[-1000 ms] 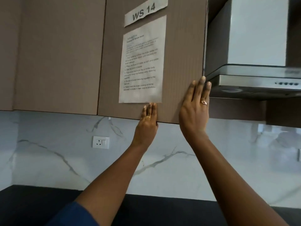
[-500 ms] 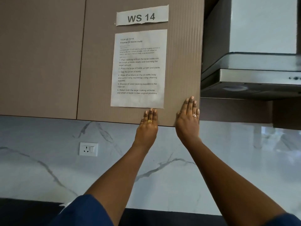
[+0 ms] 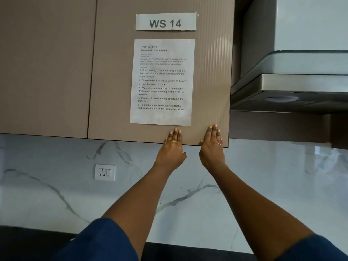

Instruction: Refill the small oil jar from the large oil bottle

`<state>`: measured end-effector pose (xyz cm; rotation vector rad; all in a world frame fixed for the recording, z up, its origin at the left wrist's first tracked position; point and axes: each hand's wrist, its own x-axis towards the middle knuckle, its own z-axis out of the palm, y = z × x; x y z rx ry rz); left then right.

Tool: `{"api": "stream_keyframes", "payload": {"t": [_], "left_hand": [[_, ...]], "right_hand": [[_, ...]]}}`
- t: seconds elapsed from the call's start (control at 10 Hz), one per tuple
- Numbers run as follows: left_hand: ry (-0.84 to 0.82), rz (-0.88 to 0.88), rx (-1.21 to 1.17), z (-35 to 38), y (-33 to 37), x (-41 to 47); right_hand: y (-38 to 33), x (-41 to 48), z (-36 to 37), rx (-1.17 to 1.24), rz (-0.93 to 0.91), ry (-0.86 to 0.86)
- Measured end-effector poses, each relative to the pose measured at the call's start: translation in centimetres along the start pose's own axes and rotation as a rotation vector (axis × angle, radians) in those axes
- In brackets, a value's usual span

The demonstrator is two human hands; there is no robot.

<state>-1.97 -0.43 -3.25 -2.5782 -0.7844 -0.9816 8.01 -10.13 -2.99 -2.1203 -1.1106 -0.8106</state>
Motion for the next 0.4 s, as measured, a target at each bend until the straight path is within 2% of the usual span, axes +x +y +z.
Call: {"api": "stream_keyframes", "payload": {"t": [0.2, 0.4], "left_hand": [[-0.064, 0.037, 0.0, -0.5, -1.0, -0.1], [-0.354, 0.044, -0.106, -1.6, -3.5, -2.4]], "right_hand": [[-1.1, -0.1, 0.3, -0.013, 0.063, -0.084], [-4.4, -2.7, -0.8, 0.046, 0.207, -0.315]]}}
